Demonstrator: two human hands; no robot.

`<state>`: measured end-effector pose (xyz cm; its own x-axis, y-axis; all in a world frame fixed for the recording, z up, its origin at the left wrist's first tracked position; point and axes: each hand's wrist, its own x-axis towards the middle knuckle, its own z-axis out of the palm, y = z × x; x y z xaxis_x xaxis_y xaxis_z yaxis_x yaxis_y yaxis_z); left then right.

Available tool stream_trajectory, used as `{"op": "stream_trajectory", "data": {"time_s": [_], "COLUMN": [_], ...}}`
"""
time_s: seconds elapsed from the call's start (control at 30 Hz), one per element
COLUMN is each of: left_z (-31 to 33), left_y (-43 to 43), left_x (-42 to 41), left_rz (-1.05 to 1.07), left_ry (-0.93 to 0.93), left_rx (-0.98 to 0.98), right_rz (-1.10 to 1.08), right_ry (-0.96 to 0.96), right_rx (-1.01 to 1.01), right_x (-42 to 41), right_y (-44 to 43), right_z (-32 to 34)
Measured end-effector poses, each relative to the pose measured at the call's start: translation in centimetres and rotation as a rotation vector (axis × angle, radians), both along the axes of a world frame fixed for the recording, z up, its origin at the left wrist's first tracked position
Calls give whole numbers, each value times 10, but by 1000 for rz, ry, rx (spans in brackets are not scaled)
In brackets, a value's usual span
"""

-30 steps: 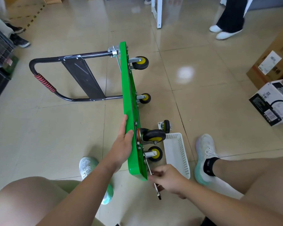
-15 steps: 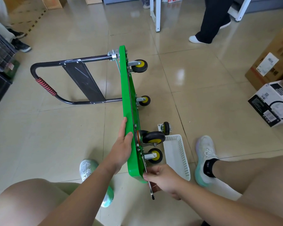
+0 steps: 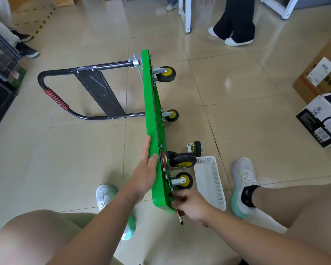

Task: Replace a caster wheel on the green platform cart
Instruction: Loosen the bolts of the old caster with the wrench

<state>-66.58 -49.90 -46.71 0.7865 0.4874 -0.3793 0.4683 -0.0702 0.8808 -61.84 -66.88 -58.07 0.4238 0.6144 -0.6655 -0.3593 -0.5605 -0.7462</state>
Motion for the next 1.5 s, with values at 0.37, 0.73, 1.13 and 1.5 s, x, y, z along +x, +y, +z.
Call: {"op": "stream_trajectory", "data": {"time_s": [0.37, 0.73, 1.13, 1.5], "left_z": [0, -6, -4, -7], "left_y": [0, 2, 1, 2], "left_x": [0, 0, 1, 1], "left_rz": [-6, 2, -6, 11], "left_ry": [-12, -20, 1, 0], "left_rx": [-13, -39, -14, -31], "right_rz": [51, 134, 8, 70], "right_ry": [-216, -27, 142, -20], "right_rx": [-70, -38, 67, -12], "right_x": [27, 0, -4, 6], "right_y": [21, -28, -12, -2], "right_z": [-23, 25, 42, 24]}}
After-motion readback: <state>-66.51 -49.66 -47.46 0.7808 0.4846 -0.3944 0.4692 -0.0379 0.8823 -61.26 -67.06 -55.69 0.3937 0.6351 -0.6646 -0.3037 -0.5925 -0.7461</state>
